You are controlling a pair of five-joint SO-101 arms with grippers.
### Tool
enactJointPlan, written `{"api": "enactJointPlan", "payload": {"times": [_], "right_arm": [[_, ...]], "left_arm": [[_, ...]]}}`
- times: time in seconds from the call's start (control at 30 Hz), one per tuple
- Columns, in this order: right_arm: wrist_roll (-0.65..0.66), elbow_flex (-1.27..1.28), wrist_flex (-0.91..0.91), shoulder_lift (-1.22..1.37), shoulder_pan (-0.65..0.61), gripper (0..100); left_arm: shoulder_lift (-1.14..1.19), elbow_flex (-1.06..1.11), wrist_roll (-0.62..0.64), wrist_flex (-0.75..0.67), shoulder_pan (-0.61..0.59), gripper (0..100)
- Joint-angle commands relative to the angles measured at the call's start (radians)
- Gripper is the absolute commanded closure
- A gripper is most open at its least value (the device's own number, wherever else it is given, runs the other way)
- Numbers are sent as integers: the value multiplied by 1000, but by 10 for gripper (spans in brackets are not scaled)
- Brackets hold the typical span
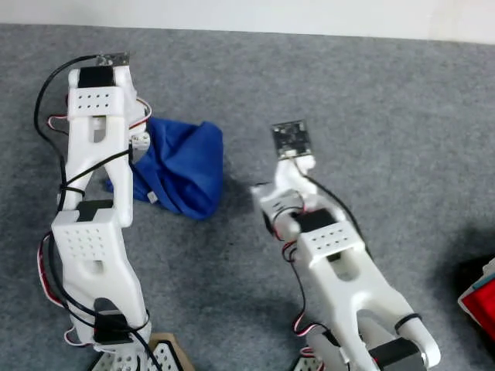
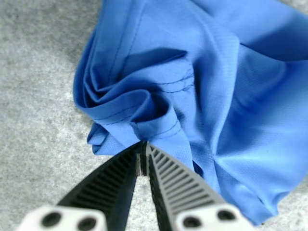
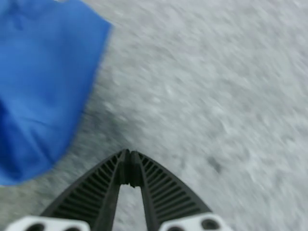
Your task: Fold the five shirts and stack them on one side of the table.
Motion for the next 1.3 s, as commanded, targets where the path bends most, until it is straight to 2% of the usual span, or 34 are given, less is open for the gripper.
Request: {"api": "enactJointPlan", "payload": {"times": [0.0,0.13,0.33,0.57,0.7,0.93,1.27], "right_arm": [[-38,-30,-104,-19,-96,991],[-46,-96,-153,124,-165,991],[-41,-283,-170,366,-182,991],[-12,-309,-170,392,-220,991],[2,-297,-171,395,-205,991],[2,-292,-171,395,-200,991],[0,-292,-170,395,-191,991]], "left_arm": [[-64,-35,2,11,15,994],[-64,-39,3,8,50,994],[-67,-67,2,8,62,994],[-65,-272,5,15,79,994],[-62,-289,5,15,133,994],[-56,-85,-2,8,157,994],[-59,87,-2,8,-2,994]]}}
